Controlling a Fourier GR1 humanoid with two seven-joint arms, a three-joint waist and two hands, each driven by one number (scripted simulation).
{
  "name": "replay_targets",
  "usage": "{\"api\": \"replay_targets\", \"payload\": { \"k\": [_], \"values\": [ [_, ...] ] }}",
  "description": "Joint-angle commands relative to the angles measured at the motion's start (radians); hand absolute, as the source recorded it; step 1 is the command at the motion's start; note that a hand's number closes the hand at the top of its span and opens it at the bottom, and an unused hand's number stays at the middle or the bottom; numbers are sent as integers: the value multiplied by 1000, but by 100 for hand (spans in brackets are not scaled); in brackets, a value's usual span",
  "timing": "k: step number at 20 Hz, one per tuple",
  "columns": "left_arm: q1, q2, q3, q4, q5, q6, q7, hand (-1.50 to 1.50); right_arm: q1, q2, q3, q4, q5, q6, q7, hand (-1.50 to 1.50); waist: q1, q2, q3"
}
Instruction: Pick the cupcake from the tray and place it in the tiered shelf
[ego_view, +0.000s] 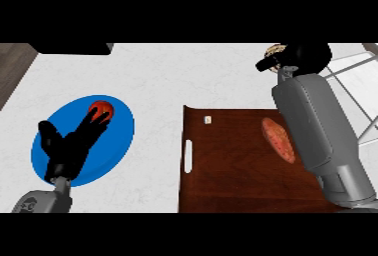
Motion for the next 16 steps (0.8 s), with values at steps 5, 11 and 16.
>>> {"api": "replay_targets", "payload": {
  "k": [5,11,16],
  "values": [
    [41,-17,-8,18,-8,25,41,0,-290,-47,-47,74,269,44,337,150,-2,-2,-9],
    [62,21,26,33,2,-2,30,0,-436,-155,-138,91,323,212,292,150,-22,-5,-8],
    [81,1,6,-8,7,0,56,0,-462,-221,-210,94,356,244,251,150,-31,-8,-6]
  ]
}}
